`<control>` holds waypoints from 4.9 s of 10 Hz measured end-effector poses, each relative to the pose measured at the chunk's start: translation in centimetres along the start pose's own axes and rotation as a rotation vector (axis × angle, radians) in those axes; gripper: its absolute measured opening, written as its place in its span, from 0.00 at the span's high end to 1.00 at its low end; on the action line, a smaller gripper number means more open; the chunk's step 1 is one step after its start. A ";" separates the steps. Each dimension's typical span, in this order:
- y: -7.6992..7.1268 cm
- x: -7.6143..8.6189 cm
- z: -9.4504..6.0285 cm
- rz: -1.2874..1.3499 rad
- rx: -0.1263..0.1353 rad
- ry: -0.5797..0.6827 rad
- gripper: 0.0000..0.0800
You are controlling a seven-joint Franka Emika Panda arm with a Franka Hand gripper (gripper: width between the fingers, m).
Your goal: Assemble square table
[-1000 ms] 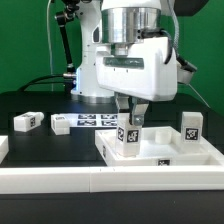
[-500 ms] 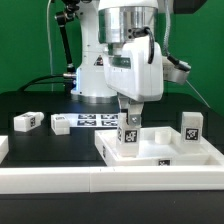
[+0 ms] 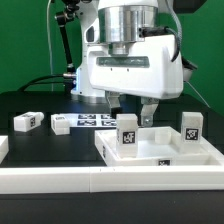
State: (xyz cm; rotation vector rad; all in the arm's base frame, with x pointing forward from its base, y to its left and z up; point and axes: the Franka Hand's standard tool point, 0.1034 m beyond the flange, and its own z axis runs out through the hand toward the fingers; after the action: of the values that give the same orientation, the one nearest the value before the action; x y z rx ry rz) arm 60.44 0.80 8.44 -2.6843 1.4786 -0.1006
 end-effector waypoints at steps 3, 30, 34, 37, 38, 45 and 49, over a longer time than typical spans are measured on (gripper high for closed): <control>-0.1 -0.1 0.0 -0.284 -0.007 0.004 0.19; 0.5 0.2 0.4 -0.130 -0.013 0.008 0.64; 0.3 0.0 0.4 0.217 -0.007 0.012 0.64; 0.3 -0.2 0.4 0.460 -0.013 0.015 0.64; 0.3 -0.1 0.4 0.518 -0.009 0.017 0.64; 0.2 0.2 0.3 0.352 -0.010 -0.005 0.37; 0.1 0.7 0.4 -0.058 0.009 0.017 0.19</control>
Offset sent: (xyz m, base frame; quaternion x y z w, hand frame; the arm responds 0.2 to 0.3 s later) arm 0.0006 0.0083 -0.0015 0.0261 -0.0081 -0.2109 0.9771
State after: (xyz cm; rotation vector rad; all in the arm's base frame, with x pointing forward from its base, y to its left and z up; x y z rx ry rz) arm 60.78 0.15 8.09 -2.7262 1.4010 -0.1332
